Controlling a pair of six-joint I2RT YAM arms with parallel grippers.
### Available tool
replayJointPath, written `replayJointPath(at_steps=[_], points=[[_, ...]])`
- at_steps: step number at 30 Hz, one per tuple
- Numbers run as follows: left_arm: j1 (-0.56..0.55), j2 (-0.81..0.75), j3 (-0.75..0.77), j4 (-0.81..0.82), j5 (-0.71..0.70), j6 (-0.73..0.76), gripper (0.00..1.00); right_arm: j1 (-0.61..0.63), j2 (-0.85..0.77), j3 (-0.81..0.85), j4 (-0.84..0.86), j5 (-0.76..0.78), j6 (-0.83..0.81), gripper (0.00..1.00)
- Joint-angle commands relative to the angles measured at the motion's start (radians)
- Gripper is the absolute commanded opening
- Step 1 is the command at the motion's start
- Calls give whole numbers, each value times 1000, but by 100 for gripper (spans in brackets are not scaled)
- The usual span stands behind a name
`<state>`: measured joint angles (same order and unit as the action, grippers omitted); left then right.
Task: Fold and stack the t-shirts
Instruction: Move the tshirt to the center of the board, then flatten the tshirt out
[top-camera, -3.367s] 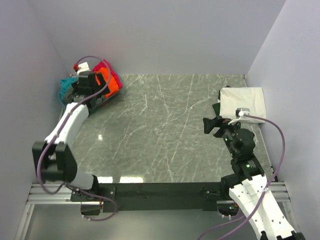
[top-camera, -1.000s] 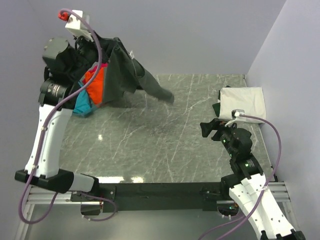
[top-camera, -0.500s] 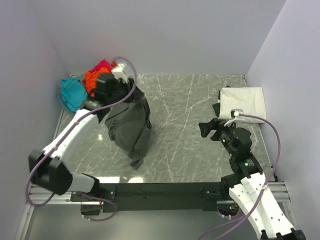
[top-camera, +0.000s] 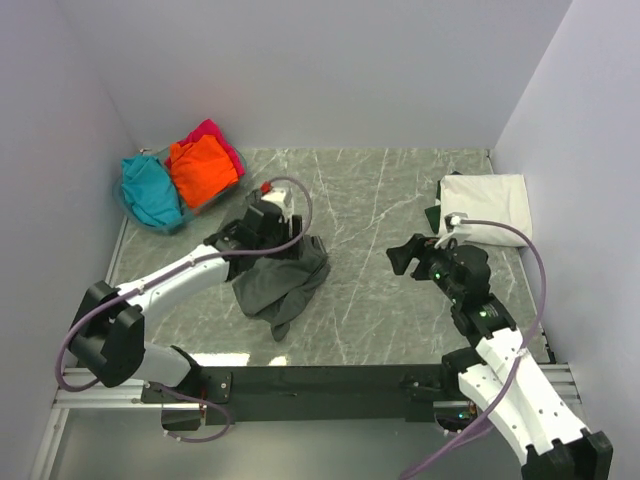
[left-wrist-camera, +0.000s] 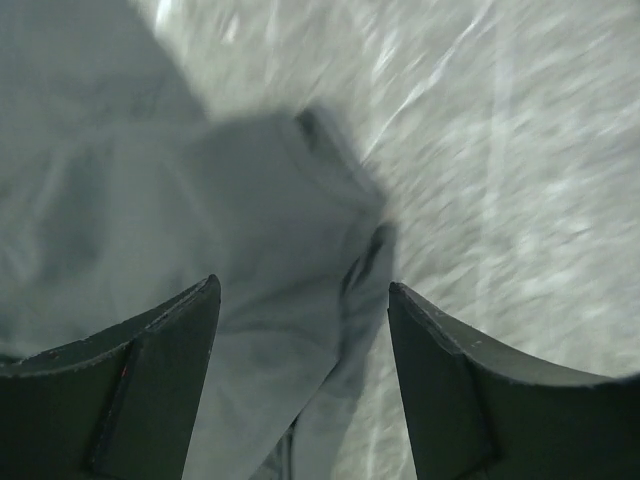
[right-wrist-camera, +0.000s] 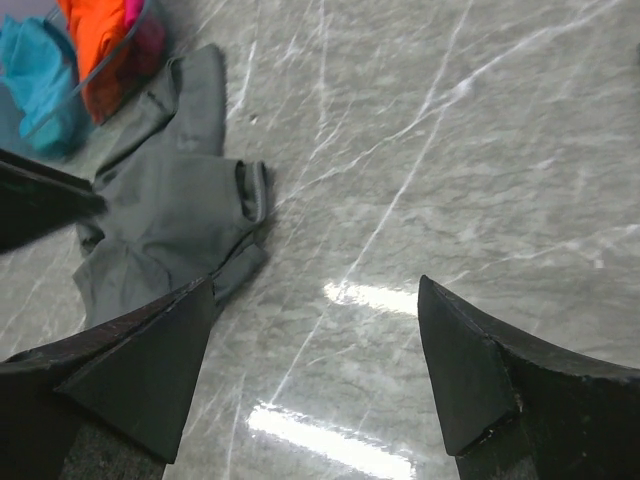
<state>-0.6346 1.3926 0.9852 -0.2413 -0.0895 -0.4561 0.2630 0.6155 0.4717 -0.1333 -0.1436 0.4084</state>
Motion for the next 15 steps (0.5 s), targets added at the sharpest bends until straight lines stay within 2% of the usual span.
replayJointPath(at_steps=[1, 8, 15], points=[[-11, -21, -86, 19, -91, -85, 74, 66, 68, 30, 73, -31, 21, 87], [-23, -87, -229, -9, -141, -157, 75, 197, 223, 45, 132, -2, 70, 85], [-71, -210, -290, -78, -177, -197, 75, 225, 289, 56, 184, -8, 81, 85]])
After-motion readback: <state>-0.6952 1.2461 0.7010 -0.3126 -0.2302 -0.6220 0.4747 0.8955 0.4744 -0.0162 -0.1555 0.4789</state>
